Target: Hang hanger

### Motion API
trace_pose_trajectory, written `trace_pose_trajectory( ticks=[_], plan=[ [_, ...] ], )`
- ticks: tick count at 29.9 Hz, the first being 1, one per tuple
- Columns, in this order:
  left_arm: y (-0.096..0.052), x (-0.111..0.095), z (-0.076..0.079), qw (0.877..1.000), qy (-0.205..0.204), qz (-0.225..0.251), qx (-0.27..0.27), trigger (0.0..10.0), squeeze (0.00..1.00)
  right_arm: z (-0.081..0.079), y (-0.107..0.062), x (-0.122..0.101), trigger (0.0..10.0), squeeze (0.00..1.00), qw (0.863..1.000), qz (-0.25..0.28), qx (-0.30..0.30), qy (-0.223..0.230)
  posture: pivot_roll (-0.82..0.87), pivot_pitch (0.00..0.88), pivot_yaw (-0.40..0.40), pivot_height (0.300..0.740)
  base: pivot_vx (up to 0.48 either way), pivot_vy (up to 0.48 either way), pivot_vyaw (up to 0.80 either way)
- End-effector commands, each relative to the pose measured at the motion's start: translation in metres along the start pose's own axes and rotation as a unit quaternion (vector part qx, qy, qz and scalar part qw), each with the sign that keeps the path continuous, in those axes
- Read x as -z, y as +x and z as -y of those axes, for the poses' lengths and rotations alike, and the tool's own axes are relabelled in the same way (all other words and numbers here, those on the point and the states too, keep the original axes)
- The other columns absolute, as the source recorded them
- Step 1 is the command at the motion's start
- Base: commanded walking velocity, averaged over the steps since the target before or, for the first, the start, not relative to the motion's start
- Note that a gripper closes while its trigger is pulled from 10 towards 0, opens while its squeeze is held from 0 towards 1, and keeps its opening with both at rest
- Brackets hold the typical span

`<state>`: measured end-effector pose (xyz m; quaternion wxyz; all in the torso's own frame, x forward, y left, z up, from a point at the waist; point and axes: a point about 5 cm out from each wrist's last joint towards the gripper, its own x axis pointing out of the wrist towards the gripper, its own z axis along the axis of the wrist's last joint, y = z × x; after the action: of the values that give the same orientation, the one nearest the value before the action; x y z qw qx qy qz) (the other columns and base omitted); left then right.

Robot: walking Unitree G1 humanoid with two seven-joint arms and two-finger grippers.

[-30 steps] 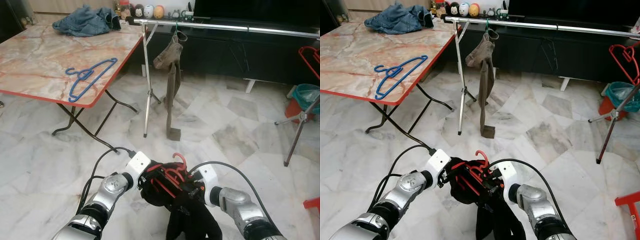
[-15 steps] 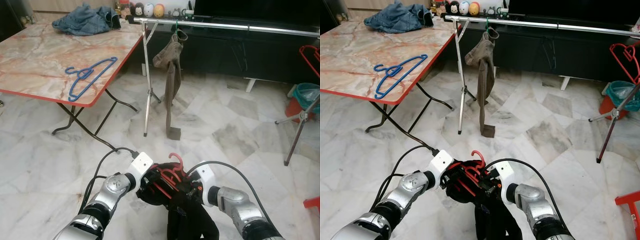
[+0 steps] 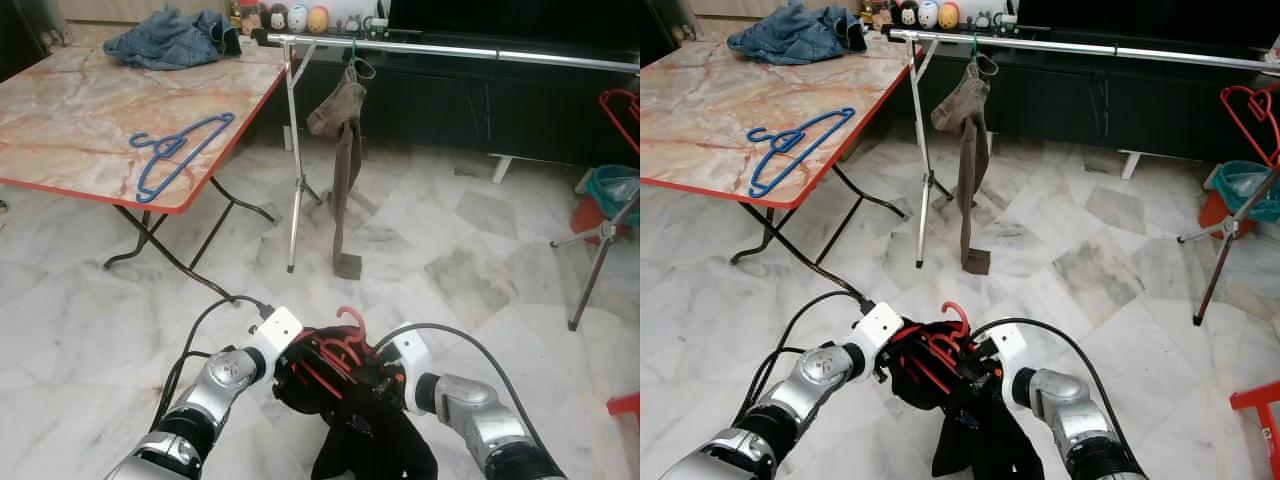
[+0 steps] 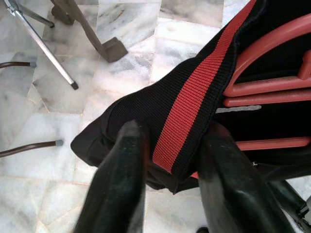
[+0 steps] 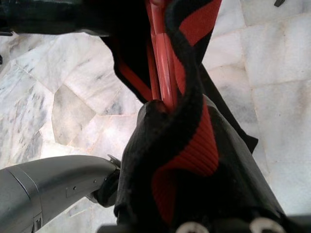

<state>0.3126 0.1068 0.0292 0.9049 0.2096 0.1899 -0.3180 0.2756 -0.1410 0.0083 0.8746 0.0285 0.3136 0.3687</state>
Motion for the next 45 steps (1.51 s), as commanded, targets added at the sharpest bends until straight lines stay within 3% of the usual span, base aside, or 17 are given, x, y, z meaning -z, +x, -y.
trace_pose_trajectory(
  ticks=[1,10,13,18,24,26,29,34,36,40,45],
  plan=[
    [0.000,0.001,0.002,1.000,0.010,-0.011,0.003,0.0,0.00,-0.003,0.000,-0.004,10.0,0.00,1.000,0.009,-0.008,-0.006,-0.02,0.061,0.018,0.740,0.000,0.000,0.00],
    [0.003,0.004,0.003,0.999,0.018,-0.035,-0.010,0.0,0.00,-0.003,-0.001,-0.004,10.0,0.00,1.000,0.008,-0.006,-0.008,-0.02,0.061,0.017,0.740,0.000,0.000,0.00],
    [0.000,0.013,0.000,0.997,0.043,-0.067,-0.016,0.0,0.00,-0.002,-0.001,-0.004,10.0,0.00,1.000,0.002,-0.004,-0.015,-0.02,0.061,0.019,0.740,0.000,0.000,0.00],
    [-0.009,0.030,-0.016,0.986,0.095,-0.120,-0.070,0.0,0.00,0.000,-0.004,-0.001,10.0,0.00,0.999,-0.014,-0.003,-0.030,-0.02,0.062,0.017,0.740,0.000,0.000,0.00],
    [-0.013,0.035,-0.026,0.974,0.139,-0.146,-0.107,0.0,0.00,0.002,-0.007,0.005,10.0,0.00,0.998,-0.037,-0.003,-0.050,-0.02,0.062,0.018,0.740,0.000,0.000,0.00],
    [-0.017,0.040,-0.034,0.963,0.163,-0.165,-0.138,0.0,0.00,0.003,-0.011,0.007,10.0,0.00,0.997,-0.051,-0.011,-0.066,-0.02,0.062,0.018,0.740,0.000,0.000,0.00],
    [-0.018,0.041,-0.036,0.961,0.162,-0.166,-0.150,0.0,0.00,0.002,-0.013,0.009,10.0,0.00,0.995,-0.058,-0.020,-0.075,-0.02,0.062,0.018,0.740,0.000,0.000,0.00],
    [-0.022,0.040,-0.048,0.946,0.192,-0.177,-0.192,0.0,0.00,0.005,-0.020,0.015,10.0,0.00,0.990,-0.091,-0.027,-0.104,-0.02,0.063,0.017,0.740,0.000,0.000,0.00],
    [-0.024,0.042,-0.050,0.940,0.207,-0.187,-0.199,0.0,0.00,0.004,-0.021,0.014,10.0,0.00,0.990,-0.086,-0.035,-0.103,-0.02,0.063,0.018,0.740,0.000,0.000,0.00],
    [-0.025,0.047,-0.047,0.938,0.212,-0.192,-0.194,0.0,0.00,0.001,-0.025,0.013,10.0,0.00,0.990,-0.082,-0.052,-0.103,-0.02,0.063,0.019,0.740,0.000,0.000,0.00],
    [-0.028,0.052,-0.048,0.927,0.244,-0.210,-0.191,0.0,0.00,0.012,-0.030,0.017,10.0,0.00,0.985,-0.114,-0.019,-0.126,-0.02,0.064,0.019,0.740,0.000,0.000,0.00]
  ],
)
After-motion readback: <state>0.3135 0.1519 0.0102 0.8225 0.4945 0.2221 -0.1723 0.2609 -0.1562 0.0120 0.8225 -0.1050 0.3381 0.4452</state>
